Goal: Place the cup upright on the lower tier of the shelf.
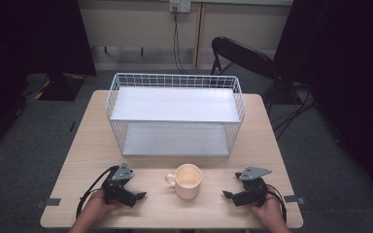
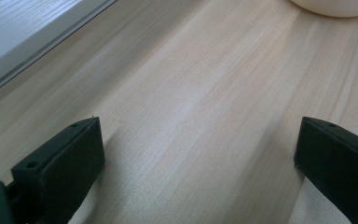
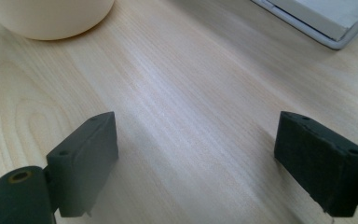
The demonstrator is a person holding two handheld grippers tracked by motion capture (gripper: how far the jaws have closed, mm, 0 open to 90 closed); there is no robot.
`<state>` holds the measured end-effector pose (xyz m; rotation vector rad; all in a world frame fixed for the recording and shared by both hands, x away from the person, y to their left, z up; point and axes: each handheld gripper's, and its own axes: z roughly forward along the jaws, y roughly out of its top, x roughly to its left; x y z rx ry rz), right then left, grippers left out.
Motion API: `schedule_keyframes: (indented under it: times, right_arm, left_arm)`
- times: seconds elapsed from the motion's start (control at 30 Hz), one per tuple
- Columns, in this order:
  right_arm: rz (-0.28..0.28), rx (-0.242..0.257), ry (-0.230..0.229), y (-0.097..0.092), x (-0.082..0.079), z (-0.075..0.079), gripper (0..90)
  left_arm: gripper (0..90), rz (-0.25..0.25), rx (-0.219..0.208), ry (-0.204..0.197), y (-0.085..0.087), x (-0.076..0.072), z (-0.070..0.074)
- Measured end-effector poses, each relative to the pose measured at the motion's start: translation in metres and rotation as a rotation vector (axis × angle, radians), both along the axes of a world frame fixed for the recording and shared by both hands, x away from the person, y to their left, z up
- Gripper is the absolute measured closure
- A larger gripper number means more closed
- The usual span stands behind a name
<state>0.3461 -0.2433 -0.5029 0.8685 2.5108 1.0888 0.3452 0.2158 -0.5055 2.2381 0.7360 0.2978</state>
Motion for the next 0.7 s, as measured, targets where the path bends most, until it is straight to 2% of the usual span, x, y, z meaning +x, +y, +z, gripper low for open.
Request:
schedule_keyframes:
  times: [0.33, 0.47, 0.6, 0.7]
  right_arm:
    - [-0.006, 0.001, 0.001, 0.0, 0.0, 0.0, 12.9]
    - [-0.017, -0.026, 0.028, 0.003, 0.002, 0.005, 14.8]
    - [-0.013, -0.016, 0.046, 0.005, 0.003, 0.007, 15.0]
    - [0.012, -0.005, 0.042, 0.01, 0.004, 0.014, 17.0]
  left_arm:
    - [0.7, -0.001, 0.001, 0.001, 0.0, 0.0, 0.0]
    - [0.2, -0.005, 0.008, 0.0, 0.0, 0.001, 0.0]
    - [0.2, -0.003, 0.006, 0.002, 0.0, 0.001, 0.0]
    - [0.2, -0.005, 0.008, 0.0, 0.0, 0.001, 0.0]
